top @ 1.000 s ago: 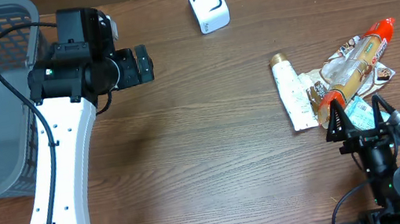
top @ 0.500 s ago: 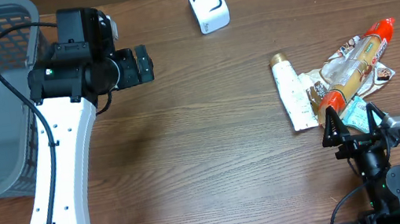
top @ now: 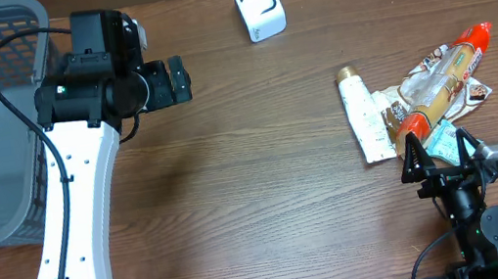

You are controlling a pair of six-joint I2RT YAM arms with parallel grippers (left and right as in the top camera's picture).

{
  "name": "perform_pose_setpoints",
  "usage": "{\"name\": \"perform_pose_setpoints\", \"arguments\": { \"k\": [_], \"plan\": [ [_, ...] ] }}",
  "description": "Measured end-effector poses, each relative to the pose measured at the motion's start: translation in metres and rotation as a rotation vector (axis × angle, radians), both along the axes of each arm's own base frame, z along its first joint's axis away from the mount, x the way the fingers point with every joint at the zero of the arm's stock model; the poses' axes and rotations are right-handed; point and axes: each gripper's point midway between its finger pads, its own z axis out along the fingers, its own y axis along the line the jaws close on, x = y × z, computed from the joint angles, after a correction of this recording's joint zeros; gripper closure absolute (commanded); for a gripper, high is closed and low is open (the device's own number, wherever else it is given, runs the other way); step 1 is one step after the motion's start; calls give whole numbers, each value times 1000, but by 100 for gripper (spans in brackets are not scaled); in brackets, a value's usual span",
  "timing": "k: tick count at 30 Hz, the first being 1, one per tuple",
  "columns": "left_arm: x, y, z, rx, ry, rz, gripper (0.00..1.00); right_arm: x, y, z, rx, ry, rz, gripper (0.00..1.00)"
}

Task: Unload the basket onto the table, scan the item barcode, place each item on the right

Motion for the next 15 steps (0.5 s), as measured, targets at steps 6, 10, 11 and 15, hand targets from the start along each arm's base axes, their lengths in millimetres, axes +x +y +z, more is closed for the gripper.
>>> {"name": "perform_pose_setpoints", "arguments": {
  "k": [6, 10, 11, 15],
  "plan": [
    [1, 5, 0, 27, -3, 16, 0, 0, 0, 0, 0, 0, 0, 0],
    [2, 10, 0, 52, -9, 31, 0, 0, 0, 0, 0, 0, 0, 0],
    [3, 11, 1, 57, -15, 35, 0, 0, 0, 0, 0, 0, 0, 0],
    [19, 11, 21, 48, -175, 42, 0, 0, 0, 0, 0, 0, 0, 0]
  ]
}}
